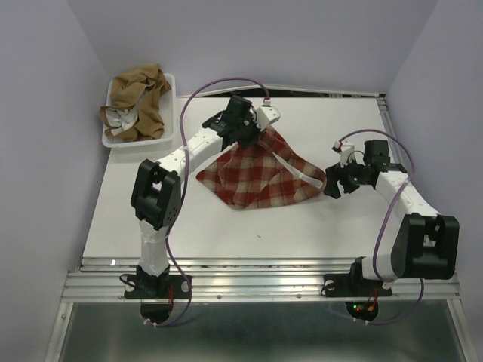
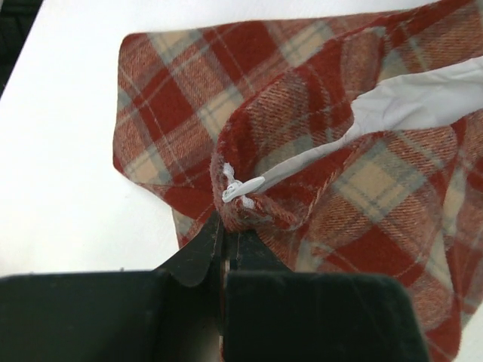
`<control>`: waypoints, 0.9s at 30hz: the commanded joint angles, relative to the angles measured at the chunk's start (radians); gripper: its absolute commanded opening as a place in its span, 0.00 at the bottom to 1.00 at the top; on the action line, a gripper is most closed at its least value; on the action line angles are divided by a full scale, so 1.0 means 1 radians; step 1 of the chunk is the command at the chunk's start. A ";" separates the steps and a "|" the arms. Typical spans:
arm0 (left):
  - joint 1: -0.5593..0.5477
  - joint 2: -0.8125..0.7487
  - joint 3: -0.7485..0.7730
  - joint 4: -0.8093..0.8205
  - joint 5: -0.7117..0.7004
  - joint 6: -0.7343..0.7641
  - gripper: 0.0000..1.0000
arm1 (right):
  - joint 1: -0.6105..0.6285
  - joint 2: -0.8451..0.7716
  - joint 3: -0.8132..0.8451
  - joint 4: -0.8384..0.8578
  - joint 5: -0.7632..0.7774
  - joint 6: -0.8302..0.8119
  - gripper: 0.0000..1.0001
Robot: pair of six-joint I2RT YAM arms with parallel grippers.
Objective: Fold and stack the skirts
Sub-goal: Flatten the skirt out
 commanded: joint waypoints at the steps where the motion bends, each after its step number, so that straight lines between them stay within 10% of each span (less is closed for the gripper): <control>1: 0.031 0.012 0.095 0.035 0.031 0.035 0.00 | 0.000 -0.039 -0.060 0.084 -0.117 -0.084 0.83; 20: 0.072 0.085 0.133 0.046 0.060 0.088 0.00 | 0.029 0.282 0.062 0.318 -0.166 -0.061 0.99; 22: 0.075 0.084 0.143 0.040 0.065 0.085 0.00 | 0.029 0.326 0.101 0.306 -0.204 -0.075 0.84; 23: 0.078 0.084 0.155 0.034 0.066 0.083 0.00 | 0.038 0.331 0.110 0.304 -0.216 -0.078 0.57; 27: 0.104 0.055 0.202 -0.004 0.074 0.080 0.00 | 0.038 0.290 0.161 0.280 -0.236 -0.055 0.03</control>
